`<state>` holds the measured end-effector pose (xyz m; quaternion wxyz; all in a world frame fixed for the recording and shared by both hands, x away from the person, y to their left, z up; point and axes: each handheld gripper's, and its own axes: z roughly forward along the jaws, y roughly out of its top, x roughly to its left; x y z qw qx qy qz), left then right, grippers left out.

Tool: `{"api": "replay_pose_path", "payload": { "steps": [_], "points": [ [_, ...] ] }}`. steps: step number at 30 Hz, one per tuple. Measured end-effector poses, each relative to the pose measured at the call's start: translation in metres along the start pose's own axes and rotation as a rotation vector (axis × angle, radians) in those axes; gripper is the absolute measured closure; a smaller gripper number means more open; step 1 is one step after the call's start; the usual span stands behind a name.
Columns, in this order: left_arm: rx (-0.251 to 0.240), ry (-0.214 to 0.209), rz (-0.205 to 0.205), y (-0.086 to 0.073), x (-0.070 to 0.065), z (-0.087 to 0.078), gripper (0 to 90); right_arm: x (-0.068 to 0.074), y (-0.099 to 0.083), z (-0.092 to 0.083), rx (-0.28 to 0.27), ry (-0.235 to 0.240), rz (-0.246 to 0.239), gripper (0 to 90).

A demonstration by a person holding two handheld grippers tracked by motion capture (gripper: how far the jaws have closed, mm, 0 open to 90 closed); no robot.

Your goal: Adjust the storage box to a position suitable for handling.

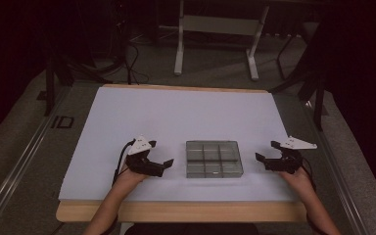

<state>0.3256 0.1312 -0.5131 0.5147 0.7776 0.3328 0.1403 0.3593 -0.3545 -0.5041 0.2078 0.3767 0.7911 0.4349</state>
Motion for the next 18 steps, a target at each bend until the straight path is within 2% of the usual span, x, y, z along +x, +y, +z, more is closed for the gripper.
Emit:
{"api": "replay_pose_path", "payload": {
  "steps": [2, 4, 5, 8, 11, 16, 18],
  "points": [
    [0.007, -0.013, 0.013, -0.001, -0.002, 0.002, 5.7, 0.004, -0.001, 0.005, 0.013, 0.035, -0.025, 11.8],
    [0.019, -0.021, 0.029, -0.002, -0.005, 0.004, 5.7, 0.006, -0.001, 0.006, 0.017, 0.047, -0.037, 11.8],
    [0.021, -0.024, 0.033, -0.003, -0.005, 0.004, 9.0, 0.009, -0.002, 0.009, 0.026, 0.066, -0.055, 11.8],
    [0.043, -0.044, 0.048, -0.005, -0.006, 0.008, 12.6, 0.011, -0.003, 0.011, 0.035, 0.087, -0.067, 13.2],
    [0.090, -0.067, 0.073, -0.009, -0.009, 0.014, 16.2, 0.015, -0.004, 0.013, 0.051, 0.117, -0.093, 22.1],
    [0.161, -0.126, 0.106, -0.013, -0.014, 0.023, 35.9, 0.019, -0.007, 0.014, 0.077, 0.145, -0.146, 36.4],
    [0.192, -0.145, 0.102, -0.014, -0.016, 0.027, 40.9, 0.020, -0.008, 0.014, 0.086, 0.161, -0.156, 42.7]
  ]
}}
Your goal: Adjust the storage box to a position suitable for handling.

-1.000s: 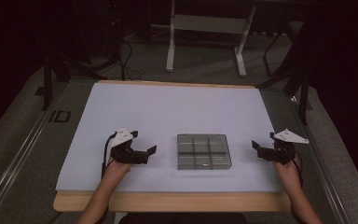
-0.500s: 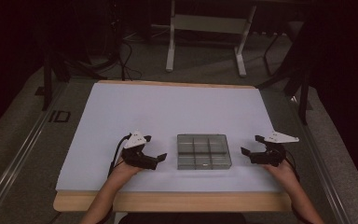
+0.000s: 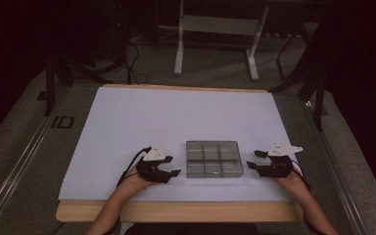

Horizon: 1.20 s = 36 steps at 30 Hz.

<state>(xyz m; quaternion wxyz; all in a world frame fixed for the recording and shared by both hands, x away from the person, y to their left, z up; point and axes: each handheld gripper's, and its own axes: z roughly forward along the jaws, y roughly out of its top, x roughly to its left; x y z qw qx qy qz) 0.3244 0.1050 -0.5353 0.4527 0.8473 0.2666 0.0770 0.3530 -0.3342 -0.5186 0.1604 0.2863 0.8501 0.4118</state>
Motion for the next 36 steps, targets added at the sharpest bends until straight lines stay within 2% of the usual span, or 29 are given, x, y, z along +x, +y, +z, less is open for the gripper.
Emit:
{"api": "replay_pose_path", "payload": {
  "steps": [4, 7, 12, 19, 36],
  "points": [
    [0.041, -0.016, 0.036, 0.002, -0.004, 0.006, 53.5, 0.002, -0.003, 0.001, 0.009, 0.034, -0.011, 59.1],
    [0.041, -0.022, 0.048, 0.004, -0.005, 0.007, 63.8, 0.005, -0.004, 0.002, 0.013, 0.080, -0.009, 71.4],
    [0.058, -0.044, 0.060, 0.008, -0.006, 0.009, 75.8, 0.012, -0.005, 0.005, 0.046, 0.135, -0.043, 89.1],
    [0.067, -0.052, 0.076, 0.011, -0.009, 0.013, 89.7, 0.023, -0.003, 0.009, 0.060, 0.181, -0.076, 90.0],
    [0.033, -0.080, 0.082, 0.019, -0.011, 0.010, 89.9, 0.024, 0.002, 0.003, 0.031, 0.197, -0.081, 90.0]
  ]
}}
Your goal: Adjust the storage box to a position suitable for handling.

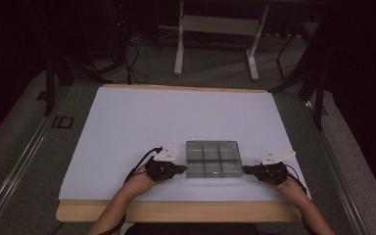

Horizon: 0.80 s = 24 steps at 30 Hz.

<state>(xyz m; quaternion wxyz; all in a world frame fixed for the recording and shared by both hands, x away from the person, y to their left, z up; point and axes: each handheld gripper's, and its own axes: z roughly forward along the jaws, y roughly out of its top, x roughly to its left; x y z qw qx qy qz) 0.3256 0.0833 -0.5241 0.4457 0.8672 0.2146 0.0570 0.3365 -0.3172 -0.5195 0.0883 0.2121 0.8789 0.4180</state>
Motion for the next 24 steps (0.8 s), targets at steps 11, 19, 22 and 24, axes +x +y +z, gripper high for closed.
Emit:
{"api": "replay_pose_path", "payload": {
  "steps": [11, 19, 22, 24],
  "points": [
    [-0.041, -0.006, -0.020, 0.005, 0.001, -0.002, 90.0, -0.002, 0.005, -0.005, -0.051, 0.026, 0.019, 90.0],
    [-0.035, 0.064, -0.017, 0.012, 0.006, -0.001, 78.7, -0.005, 0.010, -0.004, -0.066, -0.024, 0.033, 79.8],
    [-0.039, 0.088, -0.027, 0.014, 0.009, 0.000, 70.1, -0.008, 0.012, -0.002, -0.072, -0.047, 0.037, 77.1],
    [-0.037, 0.096, -0.029, 0.015, 0.011, 0.000, 65.7, -0.010, 0.014, 0.000, -0.074, -0.057, 0.039, 75.6]
  ]
}}
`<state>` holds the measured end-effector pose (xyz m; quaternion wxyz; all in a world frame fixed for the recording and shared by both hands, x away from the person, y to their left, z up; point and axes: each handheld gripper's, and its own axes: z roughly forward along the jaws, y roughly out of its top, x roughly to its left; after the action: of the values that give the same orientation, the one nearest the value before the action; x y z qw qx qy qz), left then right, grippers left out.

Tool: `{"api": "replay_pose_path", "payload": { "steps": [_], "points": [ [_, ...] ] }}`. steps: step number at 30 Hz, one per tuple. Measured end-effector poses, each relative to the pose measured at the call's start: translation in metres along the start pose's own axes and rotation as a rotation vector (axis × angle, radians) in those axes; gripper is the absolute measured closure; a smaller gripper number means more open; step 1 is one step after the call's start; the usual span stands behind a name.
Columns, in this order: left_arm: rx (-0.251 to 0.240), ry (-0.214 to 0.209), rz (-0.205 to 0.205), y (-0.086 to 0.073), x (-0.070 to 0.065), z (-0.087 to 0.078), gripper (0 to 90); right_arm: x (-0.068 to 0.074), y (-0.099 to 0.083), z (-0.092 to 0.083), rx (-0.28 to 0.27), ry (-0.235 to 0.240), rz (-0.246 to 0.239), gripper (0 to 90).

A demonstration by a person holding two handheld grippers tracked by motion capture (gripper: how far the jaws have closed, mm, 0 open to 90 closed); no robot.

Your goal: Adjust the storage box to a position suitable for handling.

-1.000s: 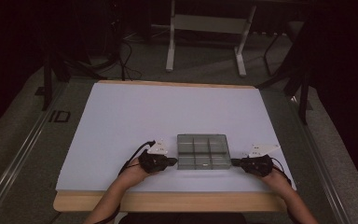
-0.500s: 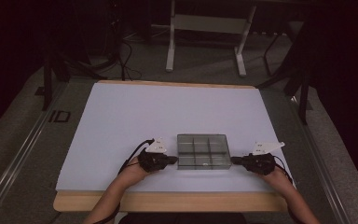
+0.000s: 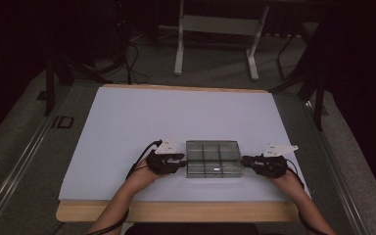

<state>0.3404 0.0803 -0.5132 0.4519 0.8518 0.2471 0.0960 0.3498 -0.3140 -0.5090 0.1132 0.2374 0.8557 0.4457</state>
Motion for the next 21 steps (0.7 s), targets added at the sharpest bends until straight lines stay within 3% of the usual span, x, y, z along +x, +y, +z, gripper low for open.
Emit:
{"api": "replay_pose_path", "payload": {
  "steps": [6, 11, 21],
  "points": [
    [-0.016, 0.029, -0.004, 0.004, 0.004, 0.001, 55.5, -0.006, 0.004, 0.002, -0.018, -0.026, 0.011, 70.6],
    [-0.035, 0.046, 0.004, 0.009, 0.007, 0.003, 55.5, -0.010, 0.009, 0.004, -0.032, -0.061, 0.006, 68.9],
    [-0.068, 0.058, 0.012, 0.016, 0.011, 0.006, 55.7, -0.018, 0.017, 0.010, -0.043, -0.084, 0.006, 68.9]
  ]
}}
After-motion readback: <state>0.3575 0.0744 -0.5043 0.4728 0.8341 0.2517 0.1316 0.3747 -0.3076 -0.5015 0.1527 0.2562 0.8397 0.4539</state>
